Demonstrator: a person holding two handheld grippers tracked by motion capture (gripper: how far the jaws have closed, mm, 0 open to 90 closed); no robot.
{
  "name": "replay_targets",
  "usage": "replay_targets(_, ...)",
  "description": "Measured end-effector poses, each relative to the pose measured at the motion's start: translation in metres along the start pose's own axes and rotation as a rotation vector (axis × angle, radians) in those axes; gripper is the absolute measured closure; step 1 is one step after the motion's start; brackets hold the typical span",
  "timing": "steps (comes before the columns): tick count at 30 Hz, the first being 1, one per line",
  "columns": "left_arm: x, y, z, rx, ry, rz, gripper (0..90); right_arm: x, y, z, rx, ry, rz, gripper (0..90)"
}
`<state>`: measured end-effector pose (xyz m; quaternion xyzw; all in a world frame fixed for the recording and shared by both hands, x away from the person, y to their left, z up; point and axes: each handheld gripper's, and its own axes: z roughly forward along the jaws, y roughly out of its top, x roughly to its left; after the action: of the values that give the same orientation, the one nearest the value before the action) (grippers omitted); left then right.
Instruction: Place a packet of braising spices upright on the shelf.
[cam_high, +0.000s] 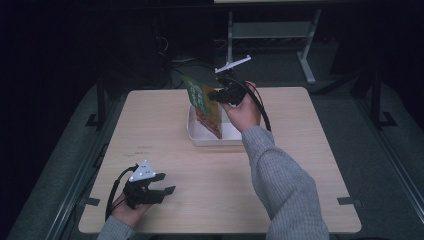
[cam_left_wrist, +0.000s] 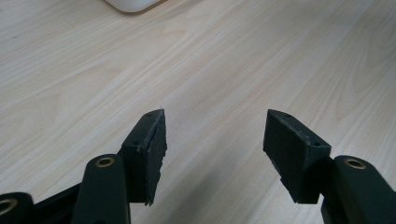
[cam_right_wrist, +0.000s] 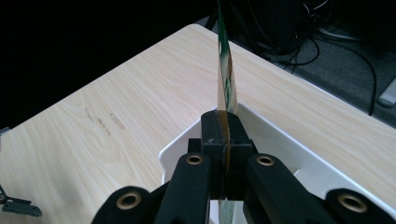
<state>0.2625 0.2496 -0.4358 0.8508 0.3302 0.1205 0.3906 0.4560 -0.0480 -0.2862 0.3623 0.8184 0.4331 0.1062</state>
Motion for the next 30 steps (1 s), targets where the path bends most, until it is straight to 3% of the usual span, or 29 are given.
replay_targets(10, -0.001, 0.0, 0.0, 0.003, -0.002, 0.004, 39.1, -0.001, -0.001, -0.001, 0.01, -0.015, 0.014, 89.6)
replay_targets(18, -0.001, 0.0, 0.0, 0.003, -0.001, 0.004, 39.0, -0.008, -0.002, -0.004, 0.016, -0.064, 0.043, 89.8)
replay_targets(30, -0.002, 0.0, 0.001, 0.004, -0.002, 0.005, 39.0, -0.011, -0.003, -0.005, 0.027, -0.064, 0.055, 89.7)
